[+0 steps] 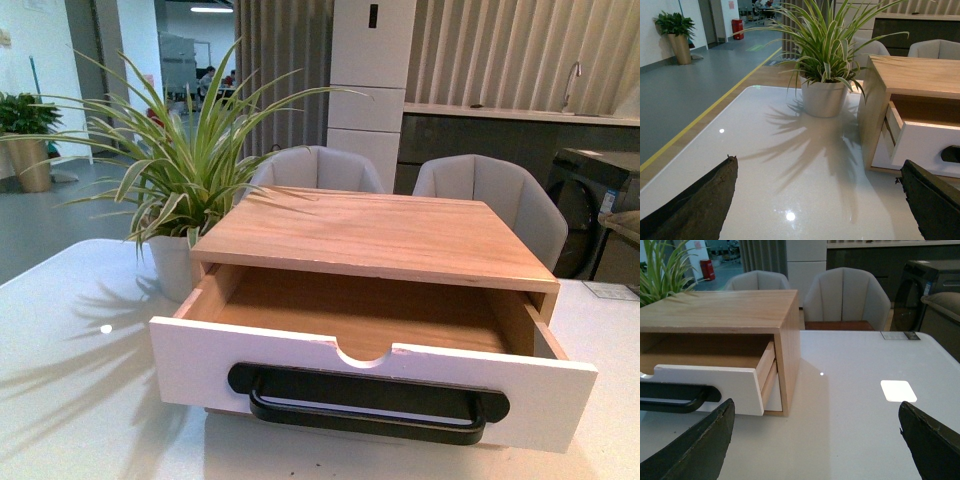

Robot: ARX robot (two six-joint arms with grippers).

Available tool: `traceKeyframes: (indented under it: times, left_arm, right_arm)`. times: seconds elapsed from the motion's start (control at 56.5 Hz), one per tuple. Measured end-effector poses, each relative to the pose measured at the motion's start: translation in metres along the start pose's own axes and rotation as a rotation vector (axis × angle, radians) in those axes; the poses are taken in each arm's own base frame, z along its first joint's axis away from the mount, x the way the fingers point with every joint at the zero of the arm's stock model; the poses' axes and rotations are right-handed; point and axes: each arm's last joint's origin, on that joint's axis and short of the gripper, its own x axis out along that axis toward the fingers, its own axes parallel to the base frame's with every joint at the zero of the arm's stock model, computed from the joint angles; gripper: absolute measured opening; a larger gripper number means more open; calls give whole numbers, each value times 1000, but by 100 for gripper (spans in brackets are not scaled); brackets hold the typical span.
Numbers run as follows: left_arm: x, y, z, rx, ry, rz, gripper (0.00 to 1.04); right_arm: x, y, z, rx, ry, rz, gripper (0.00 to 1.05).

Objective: Pull drawer

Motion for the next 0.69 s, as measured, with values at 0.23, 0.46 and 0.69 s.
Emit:
traceKeyframes:
  times: [0.23,0.46,0.69]
  left_arm:
    - [0,0,0,0,0,0,97]
    - [0,0,0,0,0,0,97]
    - [0,0,0,0,0,0,97]
  right_arm:
    - [0,0,0,0,0,0,96]
    - [0,0,0,0,0,0,96]
    - [0,0,0,0,0,0,96]
